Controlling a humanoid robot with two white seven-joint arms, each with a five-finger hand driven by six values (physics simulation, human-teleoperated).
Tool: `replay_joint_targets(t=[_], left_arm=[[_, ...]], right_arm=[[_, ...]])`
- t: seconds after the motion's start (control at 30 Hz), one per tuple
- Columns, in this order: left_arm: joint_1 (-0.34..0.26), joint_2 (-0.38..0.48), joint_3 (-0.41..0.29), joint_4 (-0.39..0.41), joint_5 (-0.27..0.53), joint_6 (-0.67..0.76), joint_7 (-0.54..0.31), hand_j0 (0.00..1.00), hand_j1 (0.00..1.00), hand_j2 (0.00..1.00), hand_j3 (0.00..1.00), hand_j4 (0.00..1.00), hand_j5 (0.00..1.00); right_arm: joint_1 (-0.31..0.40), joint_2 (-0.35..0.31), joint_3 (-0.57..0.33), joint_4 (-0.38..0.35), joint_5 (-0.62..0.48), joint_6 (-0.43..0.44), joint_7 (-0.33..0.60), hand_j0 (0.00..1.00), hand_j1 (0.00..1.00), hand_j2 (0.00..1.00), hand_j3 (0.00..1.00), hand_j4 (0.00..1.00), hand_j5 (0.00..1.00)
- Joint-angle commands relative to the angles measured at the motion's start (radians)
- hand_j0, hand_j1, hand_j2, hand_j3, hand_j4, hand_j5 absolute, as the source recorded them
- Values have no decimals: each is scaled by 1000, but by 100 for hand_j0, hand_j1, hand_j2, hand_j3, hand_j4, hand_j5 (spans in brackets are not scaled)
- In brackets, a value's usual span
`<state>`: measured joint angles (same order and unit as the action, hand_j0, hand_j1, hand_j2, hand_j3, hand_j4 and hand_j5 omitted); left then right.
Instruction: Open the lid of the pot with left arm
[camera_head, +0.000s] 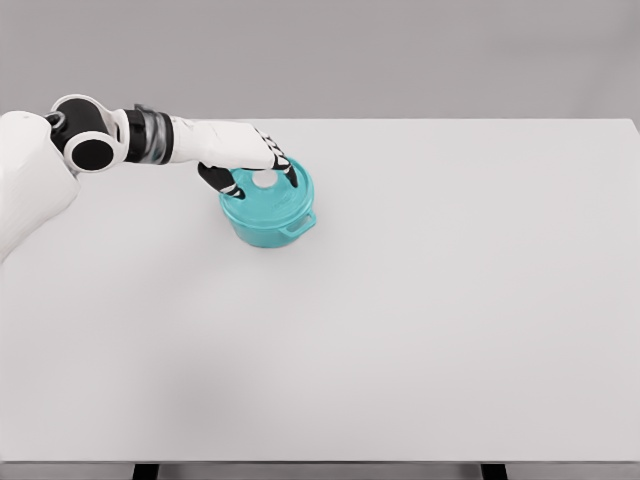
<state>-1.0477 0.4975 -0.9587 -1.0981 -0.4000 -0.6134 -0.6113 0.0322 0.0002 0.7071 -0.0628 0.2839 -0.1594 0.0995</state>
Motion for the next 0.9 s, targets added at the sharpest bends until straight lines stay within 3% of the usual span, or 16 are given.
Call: replay_joint_targets(t=[0.0, 0.13, 0.37, 0.63, 0.87], left_arm=[[0, 0, 1, 1, 4, 3, 0, 71, 71, 71, 71, 71, 71], [2, 1, 1, 1, 3, 3, 0, 65, 65, 65, 65, 65, 65], [3, 1, 1, 1, 3, 3, 0, 63, 63, 63, 63, 63, 63], [3, 0, 1, 0, 1, 3, 0, 45, 45, 45, 45, 45, 45], [2, 6, 6, -5, 4, 3, 0, 39, 39, 39, 39, 39, 39]], right_arm=[[0, 0, 0, 0, 0, 0, 0, 100, 100, 100, 100, 100, 100], [0, 0, 0, 0, 0, 0, 0, 100, 100, 100, 100, 100, 100], [0, 0, 0, 0, 0, 0, 0, 100, 100, 100, 100, 100, 100], [0, 0, 0, 0, 0, 0, 0, 100, 100, 100, 100, 100, 100], [0, 0, 0, 0, 0, 0, 0, 100, 100, 100, 100, 100, 100]])
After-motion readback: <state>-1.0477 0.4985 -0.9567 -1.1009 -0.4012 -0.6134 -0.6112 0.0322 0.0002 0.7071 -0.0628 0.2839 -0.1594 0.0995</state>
